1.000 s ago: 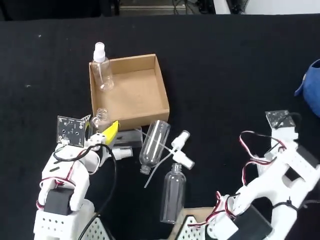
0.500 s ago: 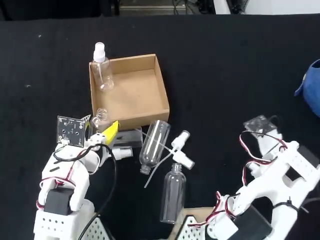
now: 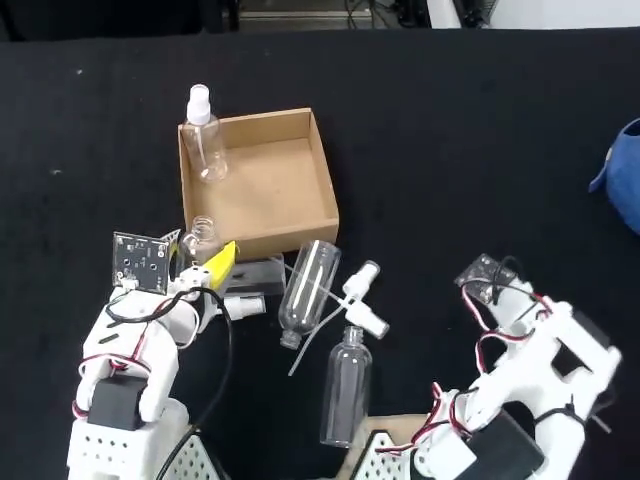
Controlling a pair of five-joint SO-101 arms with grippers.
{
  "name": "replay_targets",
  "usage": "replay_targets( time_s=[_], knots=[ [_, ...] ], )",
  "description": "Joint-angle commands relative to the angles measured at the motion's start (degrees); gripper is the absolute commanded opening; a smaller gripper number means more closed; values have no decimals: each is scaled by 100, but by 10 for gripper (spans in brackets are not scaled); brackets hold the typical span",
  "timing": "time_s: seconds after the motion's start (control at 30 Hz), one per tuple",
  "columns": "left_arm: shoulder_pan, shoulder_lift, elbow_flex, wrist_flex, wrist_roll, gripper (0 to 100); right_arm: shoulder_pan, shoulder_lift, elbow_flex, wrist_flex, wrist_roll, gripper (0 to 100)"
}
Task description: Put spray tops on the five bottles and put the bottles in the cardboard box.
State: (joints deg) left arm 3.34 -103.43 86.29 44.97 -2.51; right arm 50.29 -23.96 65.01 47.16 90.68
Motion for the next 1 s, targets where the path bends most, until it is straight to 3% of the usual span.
replay_targets(
  time_s=[0.0,0.13,0.2,0.3,0.47,0.6,0.73,0.97],
  knots=[
    [-31,-18,-180,53,53,30,-105,31,66,-167,53,162],
    [-31,-18,-180,53,53,30,-70,-22,66,-158,44,5],
    [-31,-18,-180,53,53,30,-53,-31,-31,-79,-193,28],
    [-22,-18,-180,26,53,30,-132,-180,-558,440,-1064,12],
    [-22,-18,-171,0,53,30,-642,-620,-2062,2198,-3130,11],
    [-22,-18,-171,0,53,30,-1310,-822,-3099,3420,-4290,11],
    [-13,-18,-171,-9,53,30,-2268,-936,-4215,3938,-5653,11],
    [-13,-18,57,-633,53,32,-4686,-1130,-6343,4466,-7895,11]
  ],
)
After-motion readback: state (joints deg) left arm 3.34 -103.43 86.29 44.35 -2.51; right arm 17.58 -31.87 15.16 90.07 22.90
